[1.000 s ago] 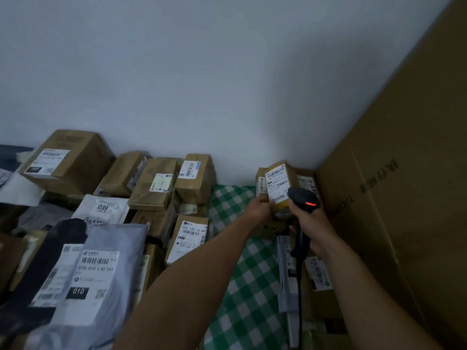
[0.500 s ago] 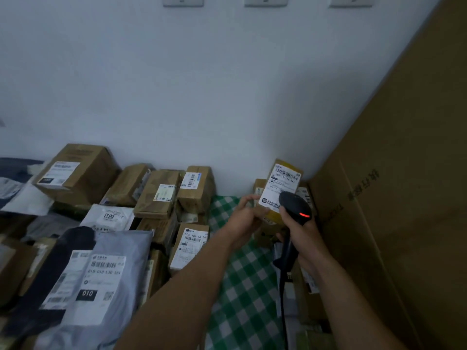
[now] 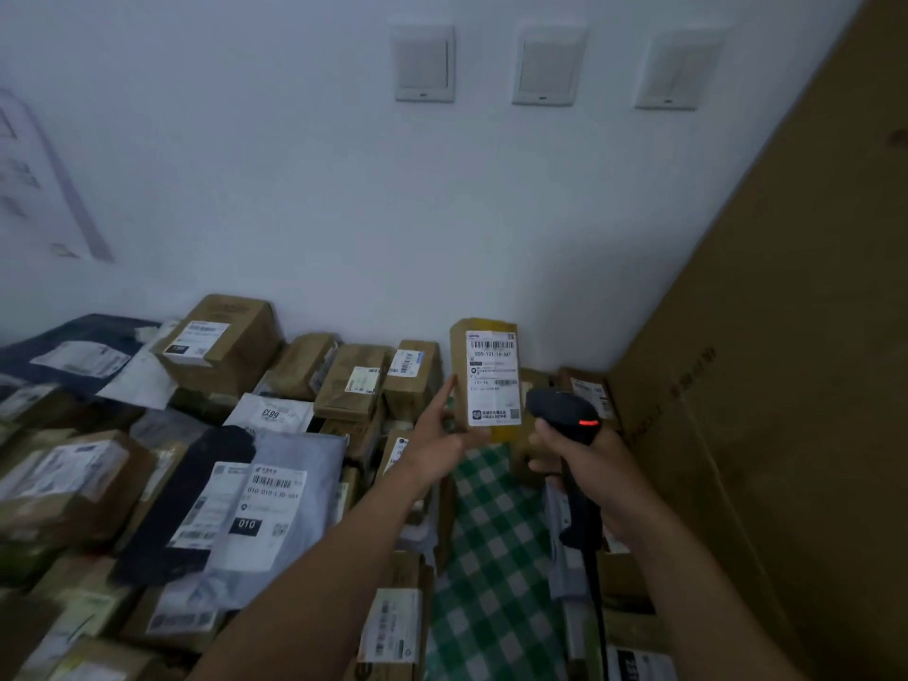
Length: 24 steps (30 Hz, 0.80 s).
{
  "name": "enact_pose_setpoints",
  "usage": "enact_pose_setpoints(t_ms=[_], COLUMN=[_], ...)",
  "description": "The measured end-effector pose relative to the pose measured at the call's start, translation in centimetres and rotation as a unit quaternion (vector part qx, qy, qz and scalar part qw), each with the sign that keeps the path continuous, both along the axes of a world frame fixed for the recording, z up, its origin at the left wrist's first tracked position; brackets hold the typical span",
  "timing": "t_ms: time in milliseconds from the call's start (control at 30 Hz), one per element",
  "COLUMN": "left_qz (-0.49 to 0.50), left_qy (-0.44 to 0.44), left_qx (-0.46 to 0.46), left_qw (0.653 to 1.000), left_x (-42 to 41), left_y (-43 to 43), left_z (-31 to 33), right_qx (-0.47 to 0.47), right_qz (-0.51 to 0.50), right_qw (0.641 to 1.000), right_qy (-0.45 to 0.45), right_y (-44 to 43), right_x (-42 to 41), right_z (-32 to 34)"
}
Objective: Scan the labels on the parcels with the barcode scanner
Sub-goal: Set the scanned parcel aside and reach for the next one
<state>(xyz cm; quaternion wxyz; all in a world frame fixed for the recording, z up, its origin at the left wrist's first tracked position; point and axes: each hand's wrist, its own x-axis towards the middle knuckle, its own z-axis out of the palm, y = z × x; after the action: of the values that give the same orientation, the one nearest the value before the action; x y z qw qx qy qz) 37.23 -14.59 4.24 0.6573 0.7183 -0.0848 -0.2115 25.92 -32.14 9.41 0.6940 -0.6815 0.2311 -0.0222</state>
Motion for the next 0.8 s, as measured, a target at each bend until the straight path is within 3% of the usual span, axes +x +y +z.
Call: enact_pose_setpoints(t_ms=[200,800], left_qz=[0.024,0.029], left_qy=[-0.006,-0.007], left_qx=[0.005,0.042], left_qw=[1.0,0.999], left_x=[-0.7,0.3], left_y=[0.8,1.5], left_z=[-1.5,-2.6], right_qx=[-0.024,-0.017], right_qz=[0.078,0.096], right_qw=[0.996,0.993], right_qy=[0.032,0.063], right_y=[1.6,1.1], right_x=[-1.7,-1.1], right_z=[2.3,3.0])
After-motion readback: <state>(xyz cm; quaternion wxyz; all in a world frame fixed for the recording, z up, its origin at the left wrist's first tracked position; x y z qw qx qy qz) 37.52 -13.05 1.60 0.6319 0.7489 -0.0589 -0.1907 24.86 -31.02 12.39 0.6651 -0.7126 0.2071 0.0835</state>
